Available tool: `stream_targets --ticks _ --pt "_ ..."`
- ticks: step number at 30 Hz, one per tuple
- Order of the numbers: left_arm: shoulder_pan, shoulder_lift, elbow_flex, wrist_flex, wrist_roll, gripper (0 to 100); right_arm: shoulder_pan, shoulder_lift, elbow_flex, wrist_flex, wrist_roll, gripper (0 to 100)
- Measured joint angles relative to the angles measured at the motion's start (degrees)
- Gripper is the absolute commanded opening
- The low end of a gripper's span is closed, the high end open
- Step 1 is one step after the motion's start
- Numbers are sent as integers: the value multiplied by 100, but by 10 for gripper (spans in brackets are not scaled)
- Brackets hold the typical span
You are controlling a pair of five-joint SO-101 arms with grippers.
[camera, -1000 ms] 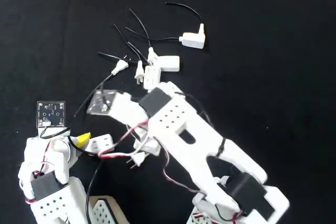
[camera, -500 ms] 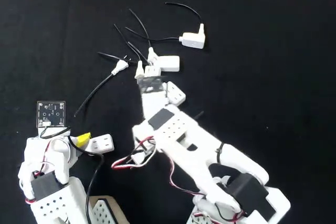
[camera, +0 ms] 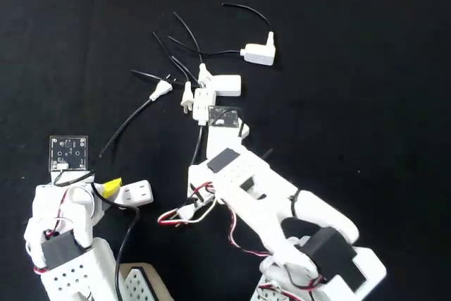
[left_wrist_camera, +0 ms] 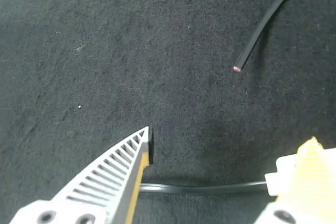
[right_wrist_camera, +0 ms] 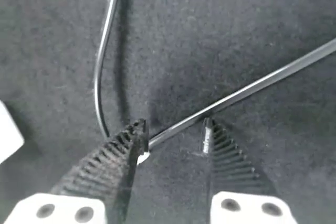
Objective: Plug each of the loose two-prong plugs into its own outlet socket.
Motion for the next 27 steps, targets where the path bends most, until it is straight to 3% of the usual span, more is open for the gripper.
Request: stream_targets --ticks 4,7,13,22,27 --pt "0 0 0 0 0 411 18 563 -290 -9 -9 135" --pt "0 0 0 0 0 411 26 888 -536 53 -9 5" --pt "0 0 0 0 0 411 132 1134 -1011 809 18 11" --pt "0 0 0 0 0 411 246 1292 -2268 2330 1204 11" --pt "0 0 0 0 0 411 571 1292 -3297 2523 1732 11"
